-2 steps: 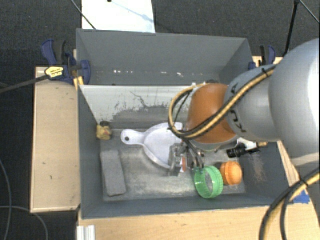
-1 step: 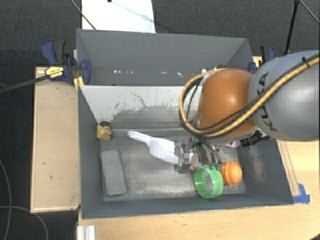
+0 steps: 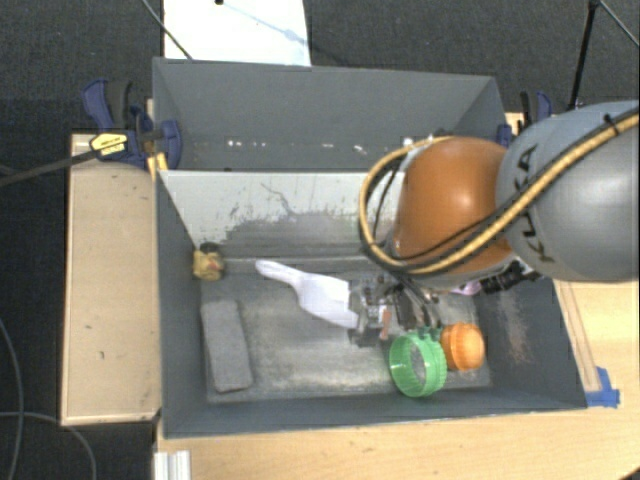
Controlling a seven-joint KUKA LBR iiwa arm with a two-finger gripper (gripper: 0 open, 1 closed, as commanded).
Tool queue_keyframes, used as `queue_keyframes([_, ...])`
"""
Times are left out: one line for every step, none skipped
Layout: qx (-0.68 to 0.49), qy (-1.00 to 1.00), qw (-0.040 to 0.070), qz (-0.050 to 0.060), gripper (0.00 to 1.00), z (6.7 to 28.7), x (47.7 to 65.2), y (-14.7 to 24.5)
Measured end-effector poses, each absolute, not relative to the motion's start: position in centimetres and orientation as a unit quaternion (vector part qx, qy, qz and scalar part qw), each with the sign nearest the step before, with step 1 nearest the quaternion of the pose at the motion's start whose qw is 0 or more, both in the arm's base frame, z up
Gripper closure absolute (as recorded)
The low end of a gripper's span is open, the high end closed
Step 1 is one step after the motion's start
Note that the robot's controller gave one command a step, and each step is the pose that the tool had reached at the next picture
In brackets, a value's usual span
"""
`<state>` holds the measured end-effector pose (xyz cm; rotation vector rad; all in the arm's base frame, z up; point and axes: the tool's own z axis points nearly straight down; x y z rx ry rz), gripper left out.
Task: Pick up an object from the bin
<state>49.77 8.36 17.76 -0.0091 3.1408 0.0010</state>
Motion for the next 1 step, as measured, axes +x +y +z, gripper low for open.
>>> queue_keyframes([-0.001,1.000,0.001,0.000,1.00,22.09,52.03,9.47])
